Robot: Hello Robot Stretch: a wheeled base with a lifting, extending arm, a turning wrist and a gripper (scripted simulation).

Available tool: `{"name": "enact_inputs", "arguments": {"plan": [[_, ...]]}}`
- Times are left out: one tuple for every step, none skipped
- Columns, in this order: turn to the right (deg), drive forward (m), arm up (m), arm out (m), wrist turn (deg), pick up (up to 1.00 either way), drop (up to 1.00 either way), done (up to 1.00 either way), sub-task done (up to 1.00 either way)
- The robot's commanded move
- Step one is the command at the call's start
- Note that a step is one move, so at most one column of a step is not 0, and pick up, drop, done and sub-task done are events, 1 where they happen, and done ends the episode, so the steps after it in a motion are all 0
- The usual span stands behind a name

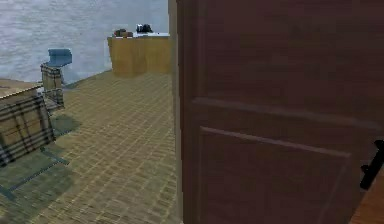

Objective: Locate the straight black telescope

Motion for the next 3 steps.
{"name": "enact_inputs", "arguments": {"plan": [[45.0, 0.0, 0.0, 0.0, 0.0, 0.0, 0.0, 0.0, 0.0], [-45.0, 0.0, 0.0, 0.0, 0.0, 0.0, 0.0, 0.0, 0.0], [45.0, 0.0, 0.0, 0.0, 0.0, 0.0, 0.0, 0.0, 0.0]]}}
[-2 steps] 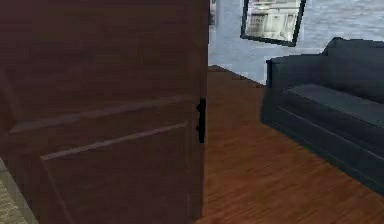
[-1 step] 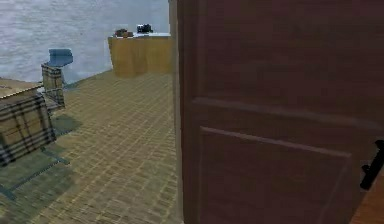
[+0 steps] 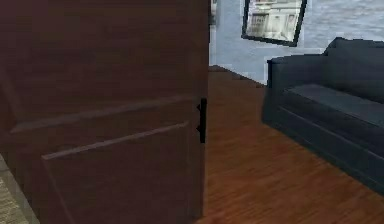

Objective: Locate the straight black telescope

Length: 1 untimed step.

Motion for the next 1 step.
{"name": "enact_inputs", "arguments": {"plan": [[45.0, 0.0, 0.0, 0.0, 0.0, 0.0, 0.0, 0.0, 0.0]]}}
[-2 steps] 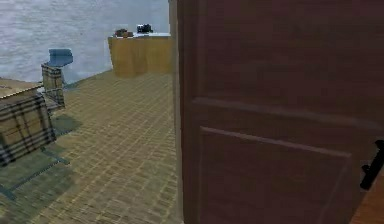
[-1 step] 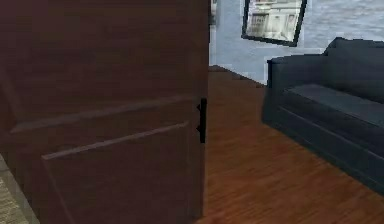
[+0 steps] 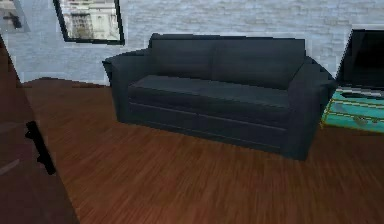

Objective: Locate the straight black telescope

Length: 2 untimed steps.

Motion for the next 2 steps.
{"name": "enact_inputs", "arguments": {"plan": [[18.0, 0.0, 0.0, 0.0, 0.0, 0.0, 0.0, 0.0, 0.0], [0.0, 0.15, 0.0, 0.0, 0.0, 0.0, 0.0, 0.0, 0.0]]}}
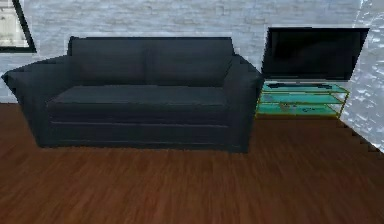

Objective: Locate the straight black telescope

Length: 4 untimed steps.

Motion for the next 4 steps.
{"name": "enact_inputs", "arguments": {"plan": [[-45.0, 0.0, 0.0, 0.0, 0.0, 0.0, 0.0, 0.0, 0.0], [-36.0, 0.0, 0.0, 0.0, 0.0, 0.0, 0.0, 0.0, 0.0], [0.0, 0.2, 0.0, 0.0, 0.0, 0.0, 0.0, 0.0, 0.0], [-45.0, 0.0, 0.0, 0.0, 0.0, 0.0, 0.0, 0.0, 0.0]]}}
